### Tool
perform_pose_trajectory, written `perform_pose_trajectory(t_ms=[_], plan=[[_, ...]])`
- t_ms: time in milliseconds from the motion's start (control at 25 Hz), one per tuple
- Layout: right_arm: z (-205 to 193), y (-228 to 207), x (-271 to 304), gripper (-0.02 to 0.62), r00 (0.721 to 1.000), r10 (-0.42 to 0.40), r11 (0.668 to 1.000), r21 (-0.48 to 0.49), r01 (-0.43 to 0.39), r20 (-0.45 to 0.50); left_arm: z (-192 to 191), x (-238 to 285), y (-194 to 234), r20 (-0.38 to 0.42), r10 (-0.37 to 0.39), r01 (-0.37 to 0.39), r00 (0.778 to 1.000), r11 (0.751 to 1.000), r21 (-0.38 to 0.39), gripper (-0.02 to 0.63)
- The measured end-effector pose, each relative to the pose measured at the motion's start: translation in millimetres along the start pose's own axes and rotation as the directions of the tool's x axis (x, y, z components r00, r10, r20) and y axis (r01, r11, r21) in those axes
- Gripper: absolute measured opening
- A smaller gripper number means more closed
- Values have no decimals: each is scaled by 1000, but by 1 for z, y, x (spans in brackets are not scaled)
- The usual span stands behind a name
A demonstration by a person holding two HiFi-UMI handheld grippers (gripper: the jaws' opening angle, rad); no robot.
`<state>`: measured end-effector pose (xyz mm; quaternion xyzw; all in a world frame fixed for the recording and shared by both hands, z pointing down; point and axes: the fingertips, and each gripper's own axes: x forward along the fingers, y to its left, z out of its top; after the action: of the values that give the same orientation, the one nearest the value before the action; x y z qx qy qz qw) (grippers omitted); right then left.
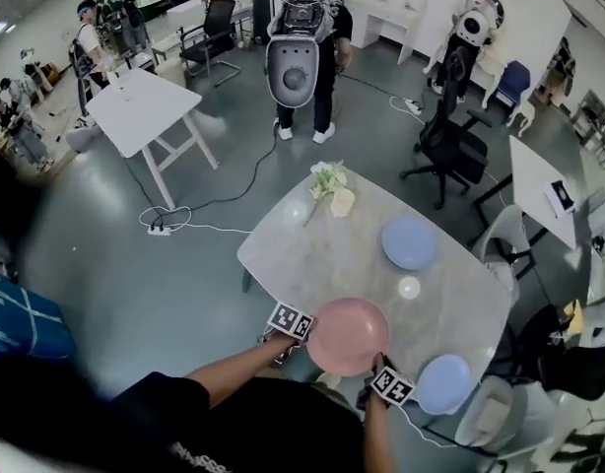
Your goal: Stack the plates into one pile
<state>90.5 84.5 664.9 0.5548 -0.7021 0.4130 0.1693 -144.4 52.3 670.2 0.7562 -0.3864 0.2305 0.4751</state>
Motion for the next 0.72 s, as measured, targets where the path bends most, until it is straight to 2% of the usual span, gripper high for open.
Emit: perform_pose_trajectory(t_ms=[320,560,720], plan=[[29,-84,-4,32,999,20,999,42,-22,41,16,75,-51,-20,26,-26,999,1000,13,31],[27,-104,-5,32,1000,16,996,89,-18,20,15,90,-63,-62,40,-39,997,999,10,31],[26,-103,8,32,1000,25,994,111,-26,7,22,94,-56,-74,38,-38,997,999,4,31]])
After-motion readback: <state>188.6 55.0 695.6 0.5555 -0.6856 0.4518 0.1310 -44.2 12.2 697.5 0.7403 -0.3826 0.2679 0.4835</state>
